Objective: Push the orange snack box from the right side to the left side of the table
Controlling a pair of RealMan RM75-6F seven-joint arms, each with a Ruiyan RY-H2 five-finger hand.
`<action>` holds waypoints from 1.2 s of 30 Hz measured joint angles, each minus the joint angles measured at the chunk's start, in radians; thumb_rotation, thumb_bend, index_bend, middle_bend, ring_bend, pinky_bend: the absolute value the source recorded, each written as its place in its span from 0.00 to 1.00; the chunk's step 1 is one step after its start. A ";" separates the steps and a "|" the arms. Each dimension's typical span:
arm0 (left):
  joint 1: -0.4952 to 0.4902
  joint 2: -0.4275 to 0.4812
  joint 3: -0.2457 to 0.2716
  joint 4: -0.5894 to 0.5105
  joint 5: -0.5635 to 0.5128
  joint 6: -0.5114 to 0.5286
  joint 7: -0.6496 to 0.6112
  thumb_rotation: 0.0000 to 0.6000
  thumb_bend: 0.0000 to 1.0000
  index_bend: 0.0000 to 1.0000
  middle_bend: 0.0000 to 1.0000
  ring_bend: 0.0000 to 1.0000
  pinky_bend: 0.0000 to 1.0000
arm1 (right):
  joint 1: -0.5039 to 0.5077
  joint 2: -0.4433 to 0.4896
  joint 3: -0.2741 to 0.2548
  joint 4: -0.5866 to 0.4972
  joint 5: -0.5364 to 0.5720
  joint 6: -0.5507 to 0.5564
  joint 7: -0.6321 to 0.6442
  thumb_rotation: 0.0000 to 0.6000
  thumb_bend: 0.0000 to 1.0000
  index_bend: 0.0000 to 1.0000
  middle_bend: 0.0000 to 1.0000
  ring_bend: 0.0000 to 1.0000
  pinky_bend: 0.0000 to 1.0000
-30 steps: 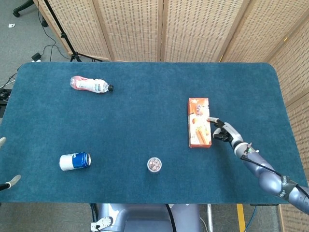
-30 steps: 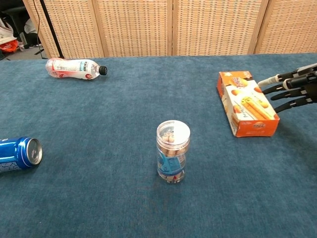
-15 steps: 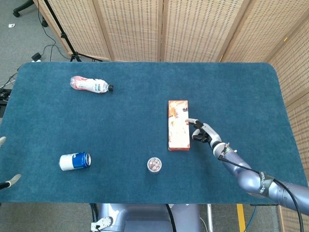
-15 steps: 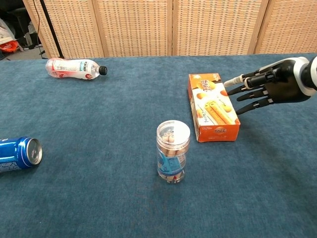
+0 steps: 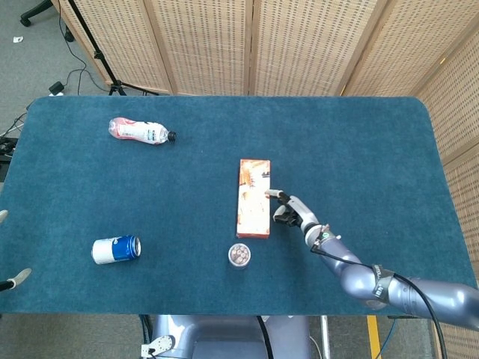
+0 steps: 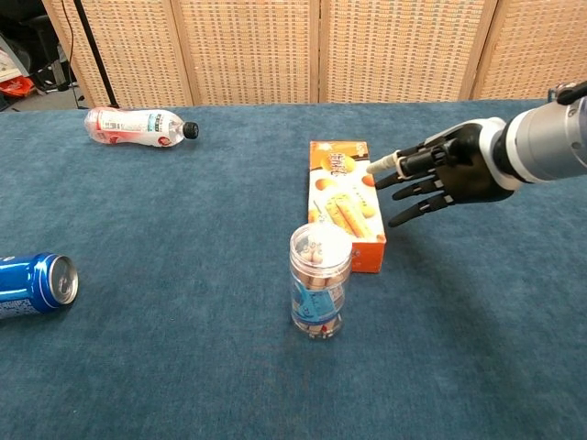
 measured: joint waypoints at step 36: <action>-0.183 -0.035 -0.049 0.255 0.207 -0.027 -0.182 1.00 0.02 0.00 0.00 0.00 0.00 | -0.447 0.117 -0.114 0.076 -1.169 0.820 -0.240 1.00 0.01 0.08 0.00 0.00 0.14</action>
